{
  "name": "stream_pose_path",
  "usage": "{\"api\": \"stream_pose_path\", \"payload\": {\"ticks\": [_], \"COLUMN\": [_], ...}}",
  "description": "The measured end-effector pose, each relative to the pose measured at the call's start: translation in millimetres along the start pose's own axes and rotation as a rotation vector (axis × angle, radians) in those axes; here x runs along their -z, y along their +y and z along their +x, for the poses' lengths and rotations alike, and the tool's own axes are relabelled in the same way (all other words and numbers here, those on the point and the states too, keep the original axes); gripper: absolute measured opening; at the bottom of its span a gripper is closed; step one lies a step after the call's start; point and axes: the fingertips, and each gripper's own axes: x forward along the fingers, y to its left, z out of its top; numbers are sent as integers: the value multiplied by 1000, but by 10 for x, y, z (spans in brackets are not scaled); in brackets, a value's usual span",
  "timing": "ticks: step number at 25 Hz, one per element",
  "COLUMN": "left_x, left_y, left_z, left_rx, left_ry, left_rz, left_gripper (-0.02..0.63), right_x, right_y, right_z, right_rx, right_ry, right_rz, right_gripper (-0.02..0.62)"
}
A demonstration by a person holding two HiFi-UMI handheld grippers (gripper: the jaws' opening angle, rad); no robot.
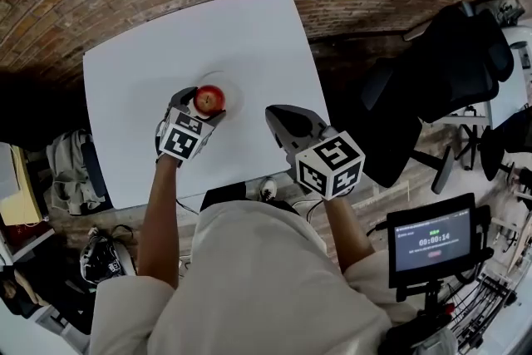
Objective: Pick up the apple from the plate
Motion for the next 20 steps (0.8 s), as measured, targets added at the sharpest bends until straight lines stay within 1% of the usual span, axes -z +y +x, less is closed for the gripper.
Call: {"api": "stream_pose_path", "payload": {"ticks": [3, 5, 11, 20], "left_x": [-69, -123, -243, -325], "left_y": [-23, -53, -146, -182], "left_z": [-113, -192, -433, -831], "left_rx": [-2, -8, -34, -101], "left_ry": [-42, -69, -136, -214], "left_rz": [-45, -59, -75, -82], "left_gripper": [379, 379, 379, 379], "right_x": [-90, -143, -248, -381], "right_y": [13, 35, 158, 364], "right_z": [-28, -55, -111, -216], "right_rx": [-6, -11, -37, -66], "right_ry": [-16, -25, -46, -68], "right_rz": [-17, -29, -66, -131], "right_gripper": [2, 2, 2, 2]}}
